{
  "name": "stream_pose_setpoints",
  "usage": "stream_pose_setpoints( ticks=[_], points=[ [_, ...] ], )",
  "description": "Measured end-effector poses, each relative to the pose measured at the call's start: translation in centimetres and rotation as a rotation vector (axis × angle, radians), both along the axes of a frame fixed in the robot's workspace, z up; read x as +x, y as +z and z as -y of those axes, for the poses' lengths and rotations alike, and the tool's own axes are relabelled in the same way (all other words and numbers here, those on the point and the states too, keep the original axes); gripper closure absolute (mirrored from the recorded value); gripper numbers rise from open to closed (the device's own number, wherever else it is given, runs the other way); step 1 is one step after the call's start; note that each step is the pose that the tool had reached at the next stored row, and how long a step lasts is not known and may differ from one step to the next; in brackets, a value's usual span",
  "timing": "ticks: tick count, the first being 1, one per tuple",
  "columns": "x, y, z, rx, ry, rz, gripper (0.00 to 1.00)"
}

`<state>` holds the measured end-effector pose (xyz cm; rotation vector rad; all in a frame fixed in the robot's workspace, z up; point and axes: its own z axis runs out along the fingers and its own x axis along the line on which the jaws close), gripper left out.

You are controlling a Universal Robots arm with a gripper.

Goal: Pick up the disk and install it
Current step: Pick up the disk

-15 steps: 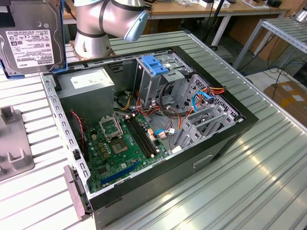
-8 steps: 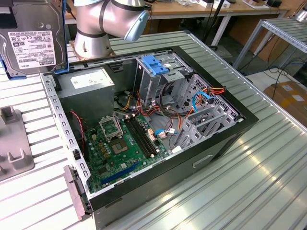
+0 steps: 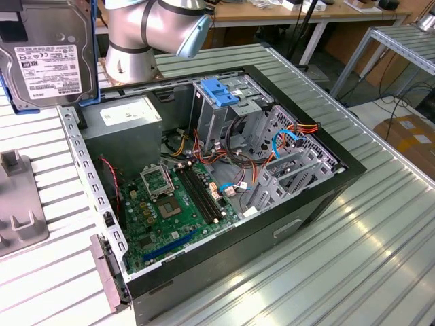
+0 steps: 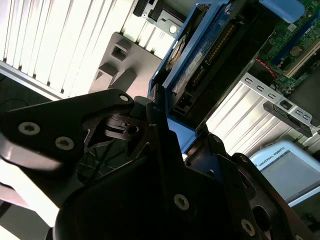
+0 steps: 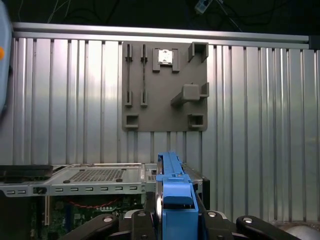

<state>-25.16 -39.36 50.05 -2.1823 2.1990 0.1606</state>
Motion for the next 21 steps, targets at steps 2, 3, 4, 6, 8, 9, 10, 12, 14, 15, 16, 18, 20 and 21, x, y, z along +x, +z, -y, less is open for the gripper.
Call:
stream_pose_setpoints(
  ticks=[2,3,4,6,8,9,10,12,14,15,16,18,20,21],
  points=[
    [0.04,0.00,0.09,0.0000,0.000,0.0000,0.63],
    [0.06,-0.01,0.13,0.0000,0.000,0.0001,0.63],
    [0.08,0.00,0.16,0.0000,0.000,0.0001,0.63],
    [0.12,0.00,0.25,0.0000,0.000,0.0001,0.63],
    [0.16,0.00,0.32,0.0000,0.000,0.0001,0.63],
    [0.17,0.00,0.36,0.0000,0.000,0.0000,0.63],
    [0.19,-0.01,0.41,0.0000,0.000,0.0001,0.63],
    [0.23,-0.01,0.51,0.0000,0.000,0.0000,0.63],
    [0.27,0.00,0.62,0.0000,0.000,0.0000,0.63],
    [0.29,-0.01,0.65,0.0000,0.000,0.0000,0.63],
    [0.30,-0.01,0.69,0.0000,0.000,0.0000,0.63],
    [0.34,-0.01,0.81,0.0000,0.000,0.0001,0.63],
    [0.38,-0.01,0.91,0.0000,0.000,0.0001,0.63],
    [0.41,0.00,0.98,-0.0001,0.000,0.0000,0.63]
  ],
)
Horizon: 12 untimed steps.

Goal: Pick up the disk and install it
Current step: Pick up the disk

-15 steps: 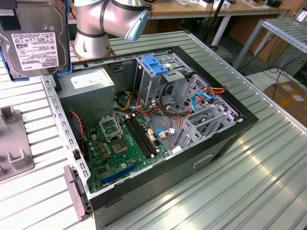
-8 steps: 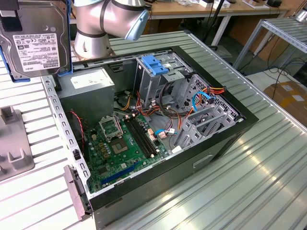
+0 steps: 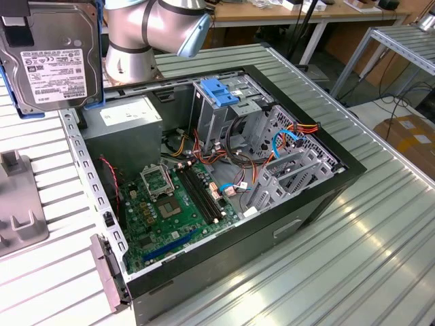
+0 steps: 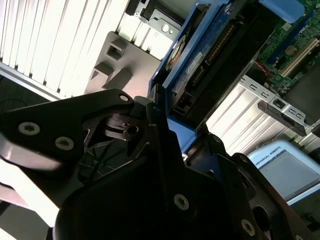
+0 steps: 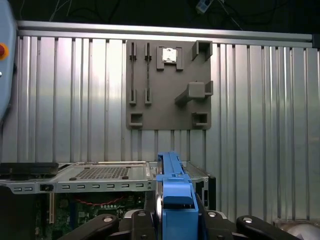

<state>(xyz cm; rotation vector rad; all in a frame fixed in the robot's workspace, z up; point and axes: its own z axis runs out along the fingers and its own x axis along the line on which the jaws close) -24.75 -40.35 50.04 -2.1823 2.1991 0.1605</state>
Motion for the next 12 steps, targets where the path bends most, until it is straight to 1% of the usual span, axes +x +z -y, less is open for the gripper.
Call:
stream_pose_setpoints(
  ticks=[12],
  points=[
    [0.22,-0.01,0.54,0.0001,0.000,0.0001,0.63]
  ],
)
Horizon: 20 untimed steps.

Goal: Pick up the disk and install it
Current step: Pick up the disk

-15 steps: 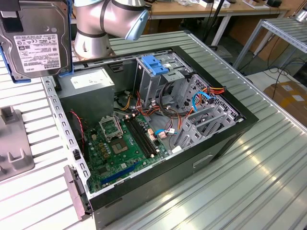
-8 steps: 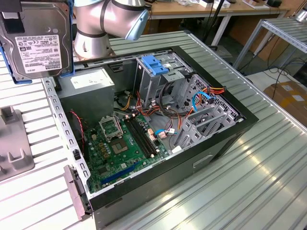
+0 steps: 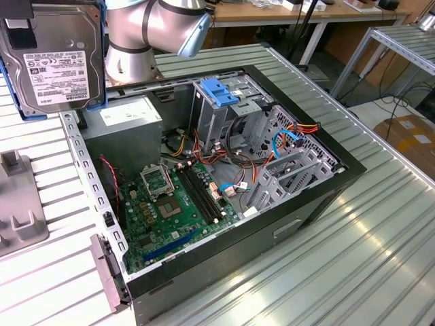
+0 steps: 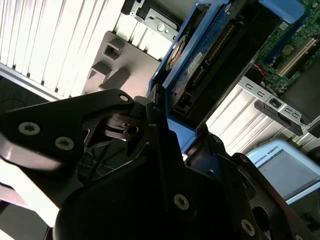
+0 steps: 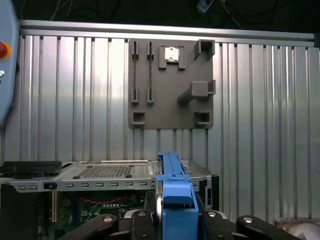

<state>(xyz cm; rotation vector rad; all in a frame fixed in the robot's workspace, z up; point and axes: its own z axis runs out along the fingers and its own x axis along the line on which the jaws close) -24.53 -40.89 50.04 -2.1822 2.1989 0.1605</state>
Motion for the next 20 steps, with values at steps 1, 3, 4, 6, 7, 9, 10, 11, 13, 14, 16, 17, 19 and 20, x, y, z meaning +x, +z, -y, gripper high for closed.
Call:
stream_pose_setpoints(
  ticks=[1,3,4,6,7,9,10,11,13,14,16,17,19,20],
  points=[
    [0.02,0.00,0.07,-0.0001,0.000,-0.0001,0.63],
    [0.06,0.00,0.19,-0.0001,0.000,0.0000,0.63],
    [0.07,0.00,0.23,-0.0001,0.000,0.0000,0.63],
    [0.09,0.00,0.35,0.0000,0.000,0.0000,0.63],
    [0.10,0.00,0.39,0.0000,0.000,0.0000,0.63],
    [0.12,0.00,0.49,0.0000,0.000,0.0000,0.63],
    [0.13,0.00,0.54,-0.0001,0.000,0.0000,0.63],
    [0.14,0.00,0.59,-0.0001,0.000,0.0000,0.63],
    [0.16,0.00,0.73,-0.0001,0.000,0.0000,0.63],
    [0.17,0.00,0.78,0.0000,0.000,0.0000,0.63],
    [0.19,0.00,0.95,-0.0001,0.000,-0.0001,0.63],
    [0.21,0.00,1.03,0.0000,0.000,0.0000,0.63],
    [0.23,0.00,1.16,0.0000,0.000,0.0000,0.63],
    [0.23,0.00,1.20,0.0000,0.000,0.0000,0.63]
  ],
)
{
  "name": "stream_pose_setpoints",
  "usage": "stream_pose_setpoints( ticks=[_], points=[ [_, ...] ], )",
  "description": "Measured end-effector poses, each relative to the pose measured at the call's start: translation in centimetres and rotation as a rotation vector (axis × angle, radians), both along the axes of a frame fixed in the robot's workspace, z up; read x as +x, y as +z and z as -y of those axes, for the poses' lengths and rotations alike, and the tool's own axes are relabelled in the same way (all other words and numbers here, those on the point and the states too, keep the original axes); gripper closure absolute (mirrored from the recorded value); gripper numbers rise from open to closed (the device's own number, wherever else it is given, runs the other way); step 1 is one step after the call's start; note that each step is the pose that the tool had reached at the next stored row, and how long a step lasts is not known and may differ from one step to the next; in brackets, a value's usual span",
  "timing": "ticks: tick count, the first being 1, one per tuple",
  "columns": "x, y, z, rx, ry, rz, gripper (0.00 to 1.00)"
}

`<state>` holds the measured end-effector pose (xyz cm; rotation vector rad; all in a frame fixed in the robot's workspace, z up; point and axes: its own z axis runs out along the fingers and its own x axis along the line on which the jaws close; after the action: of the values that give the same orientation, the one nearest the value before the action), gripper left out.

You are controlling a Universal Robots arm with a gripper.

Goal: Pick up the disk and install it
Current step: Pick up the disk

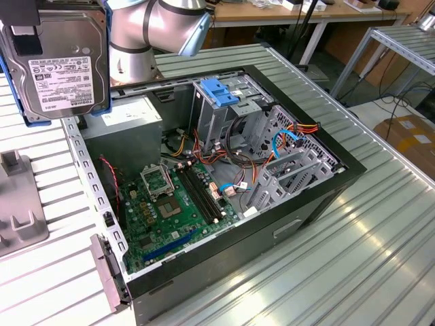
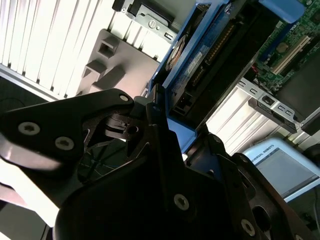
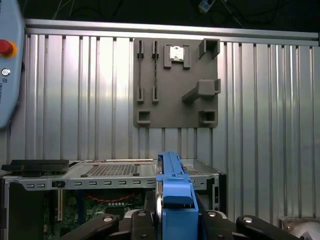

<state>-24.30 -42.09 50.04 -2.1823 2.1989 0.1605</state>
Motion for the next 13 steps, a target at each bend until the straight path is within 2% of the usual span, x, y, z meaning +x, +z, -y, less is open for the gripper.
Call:
stream_pose_setpoints(
  ticks=[13],
  points=[
    [0.08,0.00,0.67,0.0000,0.000,0.0000,0.63]
  ],
)
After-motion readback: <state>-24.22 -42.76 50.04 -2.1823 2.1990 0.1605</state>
